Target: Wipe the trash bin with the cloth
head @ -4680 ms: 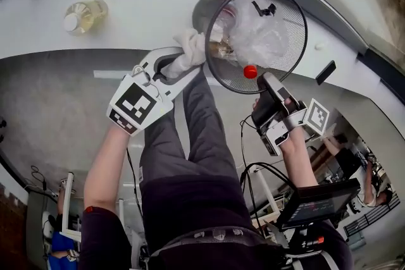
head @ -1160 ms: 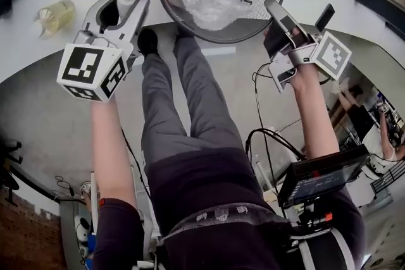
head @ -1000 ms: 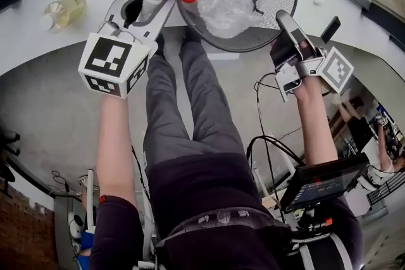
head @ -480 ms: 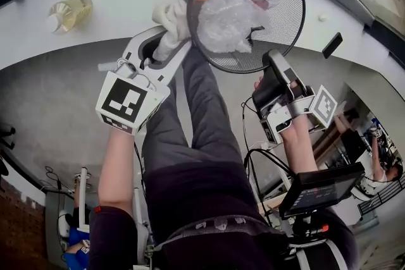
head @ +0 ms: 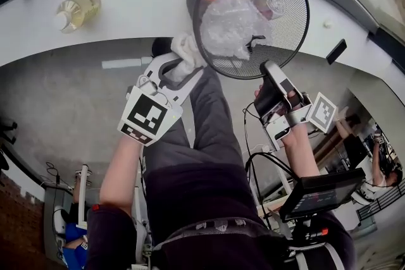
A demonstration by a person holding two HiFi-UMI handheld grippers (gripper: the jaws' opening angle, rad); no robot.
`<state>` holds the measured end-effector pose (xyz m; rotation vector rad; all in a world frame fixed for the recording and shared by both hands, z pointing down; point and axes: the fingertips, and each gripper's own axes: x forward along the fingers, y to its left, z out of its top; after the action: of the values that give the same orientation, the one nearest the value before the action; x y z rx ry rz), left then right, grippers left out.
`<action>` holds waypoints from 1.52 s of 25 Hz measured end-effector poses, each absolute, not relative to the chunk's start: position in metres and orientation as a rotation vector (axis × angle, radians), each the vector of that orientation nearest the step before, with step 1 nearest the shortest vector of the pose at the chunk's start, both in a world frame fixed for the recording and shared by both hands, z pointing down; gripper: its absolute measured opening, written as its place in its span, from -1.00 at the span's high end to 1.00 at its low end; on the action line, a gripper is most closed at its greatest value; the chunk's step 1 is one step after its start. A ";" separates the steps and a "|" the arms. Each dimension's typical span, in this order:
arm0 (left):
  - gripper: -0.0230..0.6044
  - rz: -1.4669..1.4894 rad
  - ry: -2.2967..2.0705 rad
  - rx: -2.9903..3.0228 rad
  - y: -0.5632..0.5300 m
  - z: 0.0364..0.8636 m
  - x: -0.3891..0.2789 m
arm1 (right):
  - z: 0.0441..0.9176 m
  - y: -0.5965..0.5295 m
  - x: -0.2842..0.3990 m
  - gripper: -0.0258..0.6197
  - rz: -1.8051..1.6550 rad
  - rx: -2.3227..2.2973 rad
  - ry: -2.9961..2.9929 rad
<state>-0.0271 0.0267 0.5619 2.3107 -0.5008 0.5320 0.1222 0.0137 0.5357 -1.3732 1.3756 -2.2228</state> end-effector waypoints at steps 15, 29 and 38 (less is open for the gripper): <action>0.58 0.358 -0.823 2.362 -0.073 0.539 -0.062 | 0.547 -0.041 0.175 0.58 -2.178 -1.642 1.741; 0.62 0.504 -0.458 2.480 0.036 0.542 0.018 | 0.548 0.023 0.108 0.58 -2.329 -1.272 1.086; 0.70 0.596 -0.551 2.538 -0.007 0.561 0.000 | 0.545 0.020 0.097 0.58 -2.345 -1.153 1.123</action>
<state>-0.0004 -0.0069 0.5611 2.5380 -0.5510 0.5956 0.0974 0.0203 0.5451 -1.1531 1.1226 -2.3451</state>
